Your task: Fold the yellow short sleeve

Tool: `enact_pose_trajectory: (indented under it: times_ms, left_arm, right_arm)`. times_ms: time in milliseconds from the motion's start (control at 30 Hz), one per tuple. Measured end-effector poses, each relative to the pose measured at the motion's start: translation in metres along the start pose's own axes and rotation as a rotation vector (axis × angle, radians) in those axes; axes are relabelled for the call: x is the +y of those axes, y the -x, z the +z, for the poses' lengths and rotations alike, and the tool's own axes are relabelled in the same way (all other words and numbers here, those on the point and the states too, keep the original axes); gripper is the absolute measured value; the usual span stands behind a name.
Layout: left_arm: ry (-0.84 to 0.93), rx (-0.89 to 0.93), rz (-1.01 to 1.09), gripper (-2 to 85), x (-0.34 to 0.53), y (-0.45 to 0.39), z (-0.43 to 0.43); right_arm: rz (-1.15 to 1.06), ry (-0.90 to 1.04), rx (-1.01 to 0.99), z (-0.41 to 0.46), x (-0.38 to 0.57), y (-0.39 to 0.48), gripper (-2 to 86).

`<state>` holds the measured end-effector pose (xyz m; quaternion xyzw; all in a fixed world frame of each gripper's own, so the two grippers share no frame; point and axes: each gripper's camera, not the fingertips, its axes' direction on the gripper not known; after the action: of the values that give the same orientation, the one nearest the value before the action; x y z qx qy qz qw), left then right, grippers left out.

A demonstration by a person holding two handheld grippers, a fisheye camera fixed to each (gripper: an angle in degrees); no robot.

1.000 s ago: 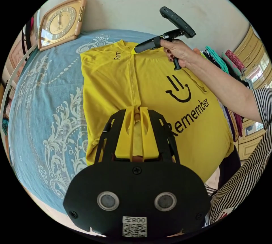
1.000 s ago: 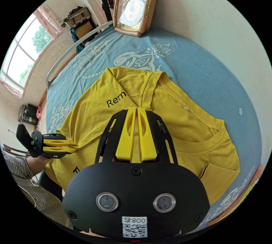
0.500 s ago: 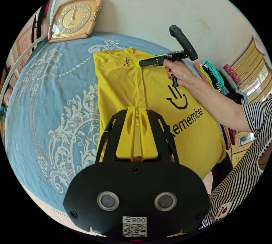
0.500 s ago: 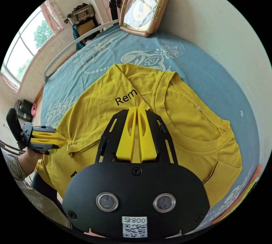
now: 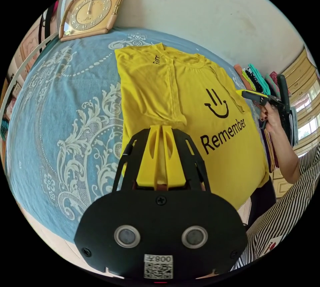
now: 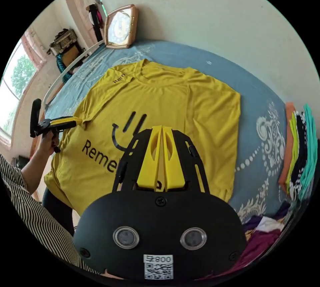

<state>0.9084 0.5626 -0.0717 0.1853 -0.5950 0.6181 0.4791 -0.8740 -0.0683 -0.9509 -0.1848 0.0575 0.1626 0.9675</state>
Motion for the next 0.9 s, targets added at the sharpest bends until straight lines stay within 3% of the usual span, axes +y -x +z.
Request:
enact_pose_trajectory:
  times_ms: [100, 433, 700, 900]
  left_arm:
    - [0.044, 0.051, -0.052, 0.7, 0.002, 0.014, -0.002]
    - [0.019, 0.241, -0.210, 0.5, 0.094, 0.036, -0.075]
    - [0.058, 0.359, -0.406, 2.9, 0.219, 0.059, -0.121]
    - [0.092, 0.329, -0.527, 8.6, 0.302, 0.075, -0.145]
  right_arm:
    - [0.092, 0.128, 0.023, 0.012, 0.046, -0.027, 0.1]
    - [0.178, 0.087, -0.091, -0.042, 0.101, -0.051, 0.1]
    - [0.350, 0.117, -0.139, -0.129, 0.276, -0.089, 0.2]
    - [0.508, 0.149, -0.203, -0.159, 0.411, -0.121, 0.5]
